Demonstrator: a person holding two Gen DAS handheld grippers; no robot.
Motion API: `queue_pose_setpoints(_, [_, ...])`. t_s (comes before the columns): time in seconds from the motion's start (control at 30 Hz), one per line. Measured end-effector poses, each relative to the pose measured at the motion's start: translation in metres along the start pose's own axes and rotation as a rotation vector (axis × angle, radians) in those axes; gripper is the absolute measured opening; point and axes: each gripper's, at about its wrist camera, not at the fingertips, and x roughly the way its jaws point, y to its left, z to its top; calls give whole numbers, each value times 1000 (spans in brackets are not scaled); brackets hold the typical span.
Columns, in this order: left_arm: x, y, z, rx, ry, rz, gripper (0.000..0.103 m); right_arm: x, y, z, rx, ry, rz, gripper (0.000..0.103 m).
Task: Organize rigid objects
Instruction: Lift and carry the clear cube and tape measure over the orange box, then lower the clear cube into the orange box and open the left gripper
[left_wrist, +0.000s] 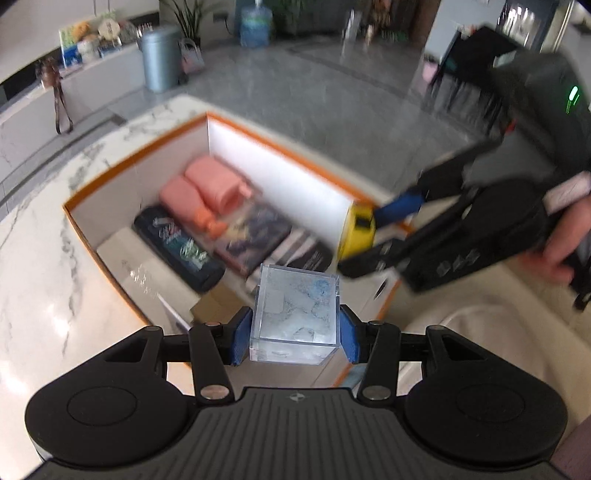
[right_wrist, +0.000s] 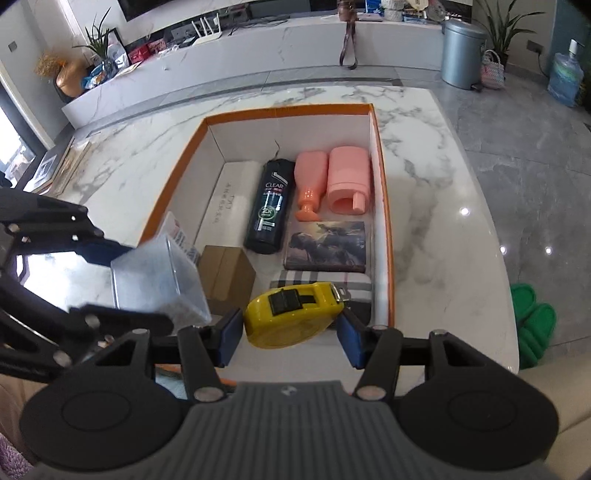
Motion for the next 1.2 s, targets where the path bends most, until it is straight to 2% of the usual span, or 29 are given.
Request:
queue_pose_setpoints(0.13, [24, 6, 4, -12, 121, -42, 56, 10, -4, 5, 0, 15, 21, 57])
queue_pose_setpoints(0.23, [40, 3, 9, -31, 212, -33, 56, 18, -6, 8, -4, 30, 32, 57])
queue_pose_setpoints(0.43, [67, -3, 21, -156, 362, 7, 56, 33, -9, 12, -21, 54, 40, 57])
queue_pose_setpoints(0.57, [78, -6, 23, -195, 446, 62, 56, 40, -11, 13, -30, 57, 46, 57])
queue_pose_setpoints(0.77, [85, -10, 23, -175, 497, 134, 56, 44, -7, 15, -74, 58, 57, 57])
queue_pose_setpoints(1.2, [77, -4, 19, -178, 474, 141, 59, 41, -5, 11, -79, 58, 59, 57])
